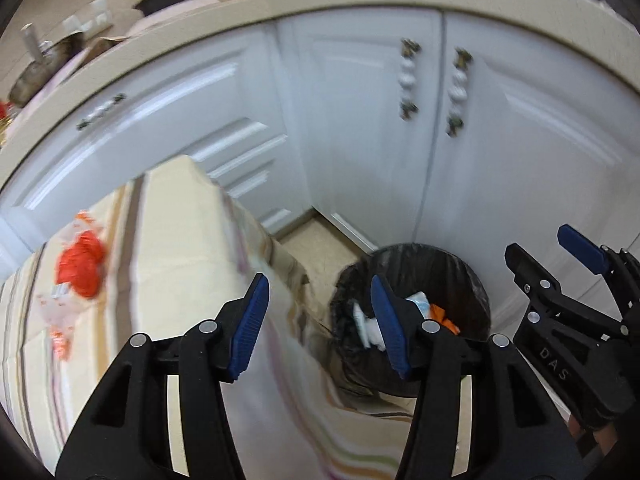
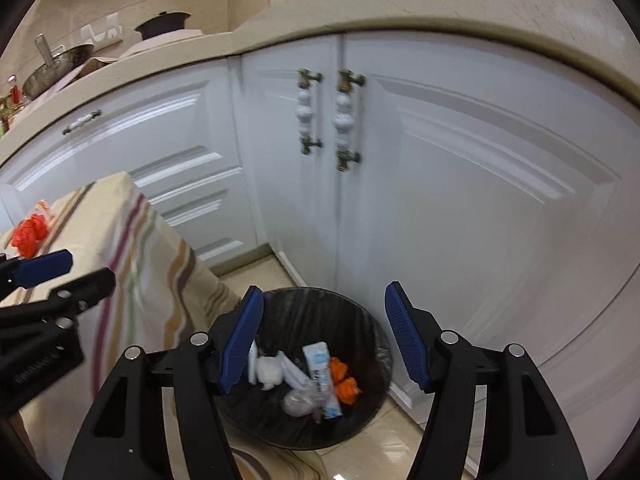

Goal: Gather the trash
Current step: 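Carry the orange bag and paper strip over the bin and open both grippers, then grasp the orange-printed clear bag with the right gripper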

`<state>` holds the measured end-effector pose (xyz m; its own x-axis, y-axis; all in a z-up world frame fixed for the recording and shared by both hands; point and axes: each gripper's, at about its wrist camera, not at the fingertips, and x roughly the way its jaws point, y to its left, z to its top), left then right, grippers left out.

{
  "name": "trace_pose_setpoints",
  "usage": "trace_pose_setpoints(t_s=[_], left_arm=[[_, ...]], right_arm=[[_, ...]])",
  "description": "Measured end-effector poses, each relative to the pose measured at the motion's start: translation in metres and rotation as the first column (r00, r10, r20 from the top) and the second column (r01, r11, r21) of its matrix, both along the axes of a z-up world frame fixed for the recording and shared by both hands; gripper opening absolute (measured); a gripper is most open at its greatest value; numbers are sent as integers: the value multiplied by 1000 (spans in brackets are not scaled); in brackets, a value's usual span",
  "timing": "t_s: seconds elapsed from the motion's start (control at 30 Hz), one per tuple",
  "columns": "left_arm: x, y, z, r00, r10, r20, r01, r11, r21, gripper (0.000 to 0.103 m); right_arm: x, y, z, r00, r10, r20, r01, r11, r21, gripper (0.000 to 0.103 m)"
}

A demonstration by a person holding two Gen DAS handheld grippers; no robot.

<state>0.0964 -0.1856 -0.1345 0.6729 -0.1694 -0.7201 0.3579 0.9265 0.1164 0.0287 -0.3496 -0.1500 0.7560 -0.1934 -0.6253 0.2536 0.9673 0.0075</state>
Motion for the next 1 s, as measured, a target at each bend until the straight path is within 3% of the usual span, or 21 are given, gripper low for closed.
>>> trace_pose_setpoints(t_s=[0.23, 0.37, 0.57, 0.73, 1.0], left_arm=[[-7, 76, 25, 991, 121, 58, -121, 993, -8, 58], [-11, 129, 33, 974, 215, 74, -215, 977, -3, 60], [-12, 216, 38, 926, 368, 81, -369, 929, -8, 60], [-21, 282, 39, 870, 486, 83, -486, 874, -15, 60], [-34, 362, 34, 792, 606, 67, -606, 795, -32, 60]], right_arm=[[9, 52, 21, 993, 110, 38, -110, 994, 14, 62], [18, 93, 32, 980, 190, 53, -191, 981, 15, 62], [31, 162, 44, 944, 323, 68, -325, 946, 15, 62], [40, 225, 48, 898, 436, 65, -438, 899, 20, 62], [54, 310, 51, 825, 563, 51, -565, 825, 22, 62]])
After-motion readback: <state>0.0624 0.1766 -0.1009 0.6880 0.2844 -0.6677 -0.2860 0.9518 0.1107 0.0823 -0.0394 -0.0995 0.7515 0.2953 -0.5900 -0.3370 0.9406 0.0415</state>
